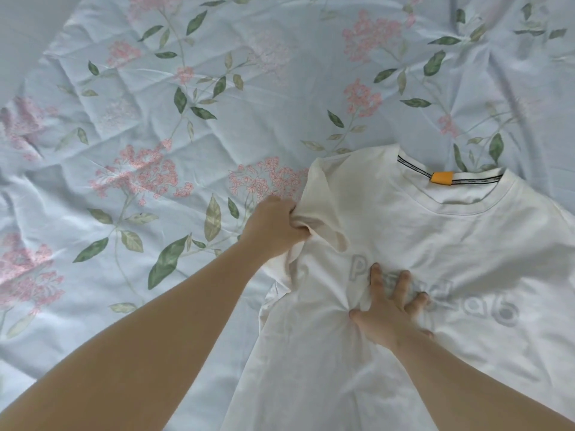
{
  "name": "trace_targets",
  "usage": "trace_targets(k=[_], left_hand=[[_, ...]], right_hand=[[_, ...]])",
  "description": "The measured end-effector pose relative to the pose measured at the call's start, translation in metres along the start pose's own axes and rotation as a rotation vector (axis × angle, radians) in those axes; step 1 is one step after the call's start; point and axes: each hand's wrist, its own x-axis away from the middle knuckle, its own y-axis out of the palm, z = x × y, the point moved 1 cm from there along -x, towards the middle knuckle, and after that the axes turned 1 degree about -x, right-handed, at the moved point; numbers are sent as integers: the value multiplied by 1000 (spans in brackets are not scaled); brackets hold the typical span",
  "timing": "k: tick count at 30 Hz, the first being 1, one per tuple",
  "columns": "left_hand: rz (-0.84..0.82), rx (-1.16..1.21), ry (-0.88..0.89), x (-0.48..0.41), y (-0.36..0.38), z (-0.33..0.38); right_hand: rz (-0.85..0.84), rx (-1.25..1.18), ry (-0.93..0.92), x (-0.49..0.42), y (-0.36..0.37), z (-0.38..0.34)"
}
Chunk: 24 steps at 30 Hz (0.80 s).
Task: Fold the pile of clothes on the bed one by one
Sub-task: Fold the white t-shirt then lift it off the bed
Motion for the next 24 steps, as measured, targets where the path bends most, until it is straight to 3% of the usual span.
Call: trace_targets(k=[2, 5, 7, 9, 11, 13, 18, 24], left_hand=[[209, 179, -11, 1, -20, -10], [508, 391, -305, 3, -34, -48], [405, 472, -568, 7, -26, -73], [190, 384, -694, 12, -13, -87], [29, 334, -698, 15, -6, -89], [-72, 440, -699, 15, -6, -90], [1, 925, -625, 20, -14, -98], [-365, 1014, -671, 39, -13, -108]], right_hand=[[-1, -3, 1, 0, 0, 0], [-4, -7, 0, 0, 1, 0], [-3, -5, 1, 0, 1, -1], [1, -3, 2, 0, 1, -1], [3, -3, 4, -1, 2, 0], [3, 0, 9, -2, 2, -1], [16, 4, 8, -4, 3, -1], [32, -4, 5, -6, 4, 0]])
